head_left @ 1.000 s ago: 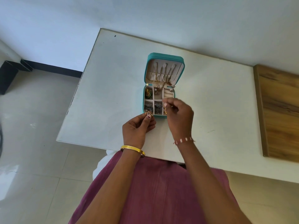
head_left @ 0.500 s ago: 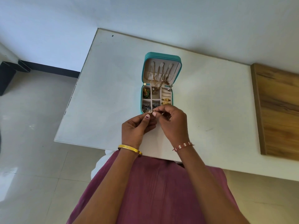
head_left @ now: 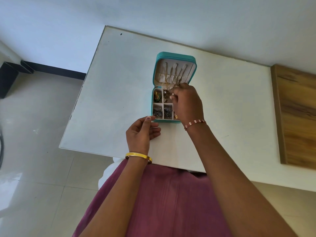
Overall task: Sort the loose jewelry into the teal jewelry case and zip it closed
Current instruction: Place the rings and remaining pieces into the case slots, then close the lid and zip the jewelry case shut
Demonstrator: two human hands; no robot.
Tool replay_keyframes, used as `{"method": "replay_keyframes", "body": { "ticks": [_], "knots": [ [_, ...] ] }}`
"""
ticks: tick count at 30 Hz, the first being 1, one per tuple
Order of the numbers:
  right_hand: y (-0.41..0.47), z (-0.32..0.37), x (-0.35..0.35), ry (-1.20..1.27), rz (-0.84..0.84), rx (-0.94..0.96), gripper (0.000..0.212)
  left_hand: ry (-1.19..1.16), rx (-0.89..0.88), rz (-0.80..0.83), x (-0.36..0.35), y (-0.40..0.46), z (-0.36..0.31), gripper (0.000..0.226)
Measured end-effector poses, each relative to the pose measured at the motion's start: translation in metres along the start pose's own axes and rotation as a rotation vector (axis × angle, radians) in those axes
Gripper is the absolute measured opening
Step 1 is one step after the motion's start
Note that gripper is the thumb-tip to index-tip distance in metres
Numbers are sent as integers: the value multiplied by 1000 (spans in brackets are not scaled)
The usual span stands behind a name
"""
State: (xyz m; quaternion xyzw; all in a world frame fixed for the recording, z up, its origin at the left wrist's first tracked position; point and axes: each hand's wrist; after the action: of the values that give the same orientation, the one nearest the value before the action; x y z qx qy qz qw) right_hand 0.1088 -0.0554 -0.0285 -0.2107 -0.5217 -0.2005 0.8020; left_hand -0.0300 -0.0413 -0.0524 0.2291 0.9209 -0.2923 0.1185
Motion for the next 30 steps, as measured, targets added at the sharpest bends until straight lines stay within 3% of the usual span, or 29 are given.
{"method": "replay_keyframes", "body": {
  "ticks": [6,10,19,30],
  "knots": [
    [-28,-15,-7,237,-253,-156,21,128,-71,-85,2,2,3,10],
    [-47,-20,-23,431,-214,-277,23,230,-136,-145,4,5,6,13],
    [-57,-20,-34,727,-220,-400,22,424,-152,-81,3,11,12,21],
    [-118,-42,-34,932,-262,-505,18,660,-74,119,-2,-22,14,17]
  ]
}}
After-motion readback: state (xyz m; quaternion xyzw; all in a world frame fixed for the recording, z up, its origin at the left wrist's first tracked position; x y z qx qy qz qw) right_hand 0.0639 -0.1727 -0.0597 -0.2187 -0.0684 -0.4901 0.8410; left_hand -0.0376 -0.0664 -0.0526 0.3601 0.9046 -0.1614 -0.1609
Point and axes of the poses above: each hand's wrist, its own y-axis towards the middle knuckle, its own x-axis out of the back of the hand, z = x × y, and after that the axes turned 12 degrees about z, right-handed
